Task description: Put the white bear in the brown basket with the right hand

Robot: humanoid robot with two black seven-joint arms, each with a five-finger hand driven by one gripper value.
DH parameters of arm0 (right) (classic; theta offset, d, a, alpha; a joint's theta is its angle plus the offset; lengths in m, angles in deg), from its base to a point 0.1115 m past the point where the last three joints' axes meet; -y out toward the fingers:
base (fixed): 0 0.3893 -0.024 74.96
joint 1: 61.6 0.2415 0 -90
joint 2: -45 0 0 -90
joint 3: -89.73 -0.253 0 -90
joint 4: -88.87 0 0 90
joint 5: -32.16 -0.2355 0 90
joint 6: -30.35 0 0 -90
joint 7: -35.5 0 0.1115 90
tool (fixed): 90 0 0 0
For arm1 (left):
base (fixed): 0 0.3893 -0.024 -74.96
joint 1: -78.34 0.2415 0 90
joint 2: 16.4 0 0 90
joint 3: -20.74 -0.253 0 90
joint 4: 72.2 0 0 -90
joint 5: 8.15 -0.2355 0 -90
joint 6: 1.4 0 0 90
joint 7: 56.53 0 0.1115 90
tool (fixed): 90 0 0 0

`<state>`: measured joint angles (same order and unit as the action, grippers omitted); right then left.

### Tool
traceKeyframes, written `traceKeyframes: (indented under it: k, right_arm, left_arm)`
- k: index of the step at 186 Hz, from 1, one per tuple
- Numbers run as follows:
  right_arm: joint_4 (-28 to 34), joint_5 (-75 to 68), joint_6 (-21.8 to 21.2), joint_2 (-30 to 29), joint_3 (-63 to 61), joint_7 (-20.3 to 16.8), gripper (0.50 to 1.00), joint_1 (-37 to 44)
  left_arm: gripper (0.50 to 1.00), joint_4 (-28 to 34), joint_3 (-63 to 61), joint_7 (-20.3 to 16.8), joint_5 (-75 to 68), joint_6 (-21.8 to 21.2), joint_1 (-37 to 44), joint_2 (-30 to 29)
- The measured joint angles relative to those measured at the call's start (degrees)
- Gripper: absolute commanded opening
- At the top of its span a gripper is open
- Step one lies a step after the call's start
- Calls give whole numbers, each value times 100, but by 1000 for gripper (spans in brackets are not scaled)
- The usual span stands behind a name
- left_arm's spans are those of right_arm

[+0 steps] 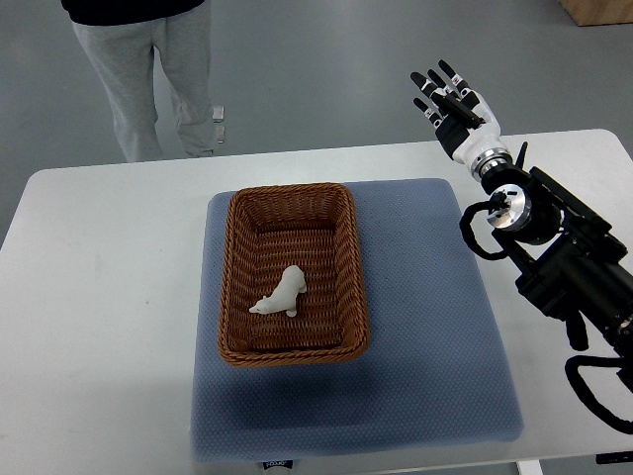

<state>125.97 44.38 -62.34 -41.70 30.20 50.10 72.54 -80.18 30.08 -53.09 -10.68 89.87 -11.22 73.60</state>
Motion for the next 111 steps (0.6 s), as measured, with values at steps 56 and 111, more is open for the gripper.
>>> traceKeyframes:
  k: [56,111]
  right_arm:
    - [-413,-80,-479,64,23,286,923,-154]
    - [-596,-32,-497,92,91,306,924,-276]
  left_arm:
    - [1000,-2,-3,0,-2,0,0,0]
    - [1000,-2,-3,0,-2,1,0,0]
